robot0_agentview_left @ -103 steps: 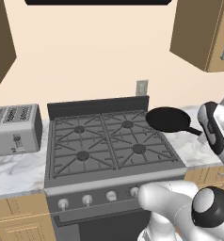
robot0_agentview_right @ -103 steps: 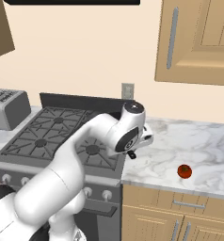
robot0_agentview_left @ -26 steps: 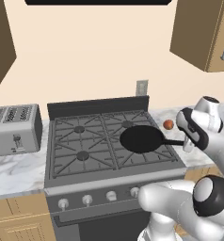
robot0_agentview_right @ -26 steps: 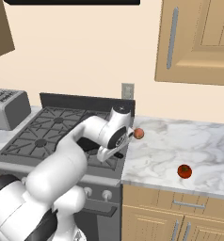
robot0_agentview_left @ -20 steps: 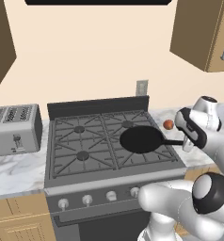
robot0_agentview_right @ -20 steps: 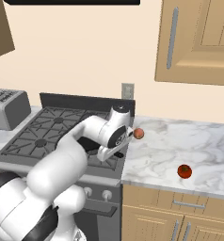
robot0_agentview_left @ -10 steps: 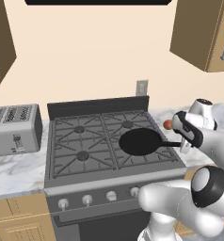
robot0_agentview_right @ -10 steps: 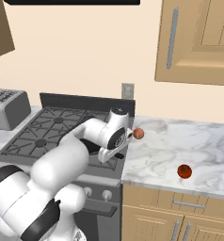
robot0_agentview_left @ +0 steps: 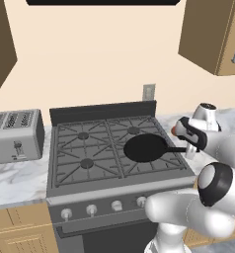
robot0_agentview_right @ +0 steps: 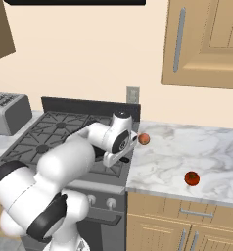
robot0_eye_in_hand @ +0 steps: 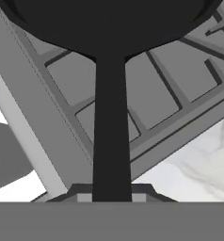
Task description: Place the pan on the front right burner on the stove. Then place the tomato and the onion in the pan and turn on the front right burner.
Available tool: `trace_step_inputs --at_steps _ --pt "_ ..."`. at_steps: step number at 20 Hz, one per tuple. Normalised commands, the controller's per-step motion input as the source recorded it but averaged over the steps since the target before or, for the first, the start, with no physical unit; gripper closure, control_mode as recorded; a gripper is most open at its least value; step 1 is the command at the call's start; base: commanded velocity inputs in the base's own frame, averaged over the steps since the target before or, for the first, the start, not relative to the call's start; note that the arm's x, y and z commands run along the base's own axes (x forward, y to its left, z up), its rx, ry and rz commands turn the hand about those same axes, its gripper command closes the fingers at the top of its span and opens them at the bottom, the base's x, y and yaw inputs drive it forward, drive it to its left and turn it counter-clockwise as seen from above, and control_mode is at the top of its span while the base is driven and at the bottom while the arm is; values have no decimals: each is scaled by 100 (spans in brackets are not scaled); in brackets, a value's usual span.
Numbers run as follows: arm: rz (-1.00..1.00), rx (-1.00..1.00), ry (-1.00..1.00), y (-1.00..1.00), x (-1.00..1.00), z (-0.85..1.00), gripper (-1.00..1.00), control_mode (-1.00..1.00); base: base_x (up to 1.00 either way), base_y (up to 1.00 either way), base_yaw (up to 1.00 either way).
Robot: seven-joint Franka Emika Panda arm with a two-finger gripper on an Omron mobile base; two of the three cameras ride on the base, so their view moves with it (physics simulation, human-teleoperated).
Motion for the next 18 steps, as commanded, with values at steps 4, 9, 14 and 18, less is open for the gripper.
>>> trace_step_inputs --at_steps 4,9,14,18 --pt "0 -2 0 0 4 -18 100 -100 0 0 0" --pt "0 -2 0 0 8 -26 100 -100 0 0 0" --pt "0 -3 0 0 16 -16 100 -100 0 0 0" --pt "0 -2 0 0 18 -19 100 -100 0 0 0"
